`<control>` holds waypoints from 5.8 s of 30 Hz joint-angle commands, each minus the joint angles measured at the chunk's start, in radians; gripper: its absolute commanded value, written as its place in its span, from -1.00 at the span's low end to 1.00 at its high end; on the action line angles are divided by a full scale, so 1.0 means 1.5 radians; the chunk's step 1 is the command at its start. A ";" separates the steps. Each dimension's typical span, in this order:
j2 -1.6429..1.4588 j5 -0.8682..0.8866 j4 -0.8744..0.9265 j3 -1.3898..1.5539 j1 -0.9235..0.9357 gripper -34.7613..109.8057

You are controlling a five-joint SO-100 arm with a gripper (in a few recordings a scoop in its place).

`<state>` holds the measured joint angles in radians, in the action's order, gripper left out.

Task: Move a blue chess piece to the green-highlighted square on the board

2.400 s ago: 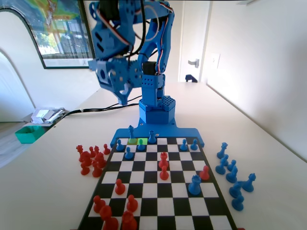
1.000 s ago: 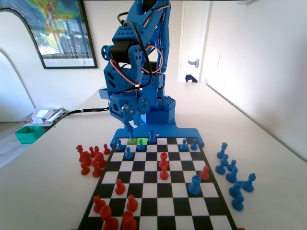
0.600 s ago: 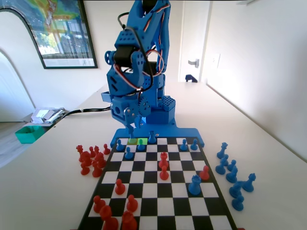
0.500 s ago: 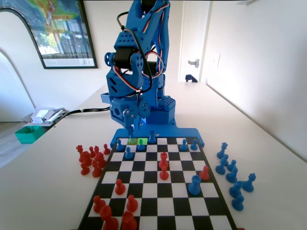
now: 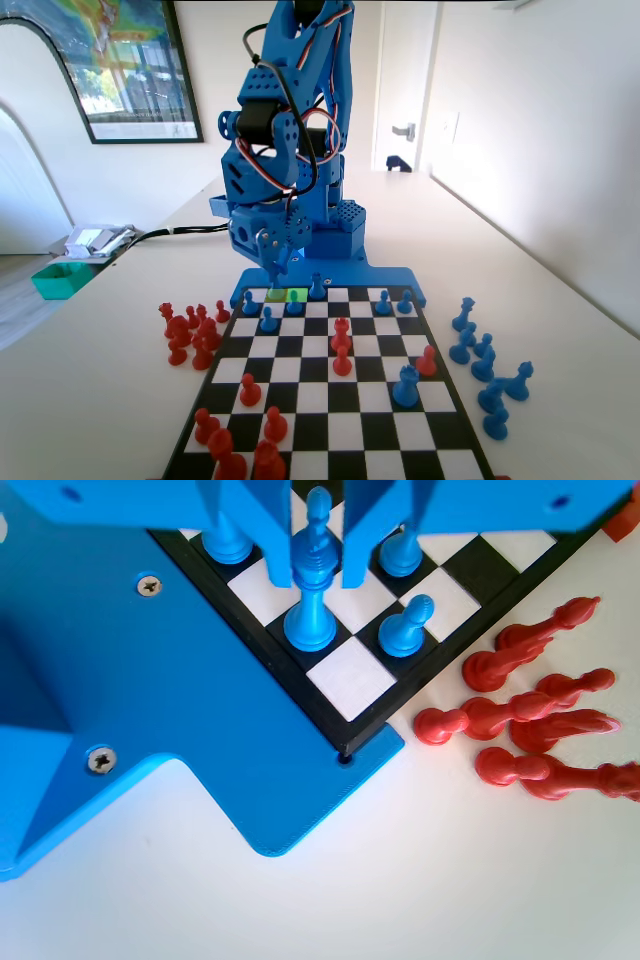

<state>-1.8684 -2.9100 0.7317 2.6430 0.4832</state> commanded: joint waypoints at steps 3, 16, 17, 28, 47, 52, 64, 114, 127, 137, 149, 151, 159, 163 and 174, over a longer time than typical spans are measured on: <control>-0.009 -0.010 -0.017 0.013 0.006 -0.48; -0.010 0.019 0.094 -0.048 -0.017 -0.51; -0.011 0.030 0.121 -0.065 -0.026 -0.51; -0.018 0.097 0.194 -0.116 -0.082 -0.51; -0.018 0.076 0.033 -0.003 -0.072 -0.51; -0.018 0.088 0.033 -0.002 -0.080 -0.51; -0.018 0.090 -0.020 0.033 -0.082 -0.46; -0.267 0.373 0.543 -0.403 -0.118 -0.51; -0.477 0.618 0.699 -0.516 -0.195 -0.51; -0.633 0.735 0.686 -0.442 -0.276 -0.51; -0.755 0.769 0.586 -0.322 -0.316 -0.51; -0.767 0.772 0.569 -0.312 -0.318 -0.51; -0.791 0.767 0.561 -0.309 -0.312 -0.51; -0.791 0.769 0.560 -0.309 -0.309 -0.51; -0.791 0.770 0.561 -0.309 -0.307 -0.50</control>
<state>-3.0342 -1.7487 1.5907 2.1737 0.0123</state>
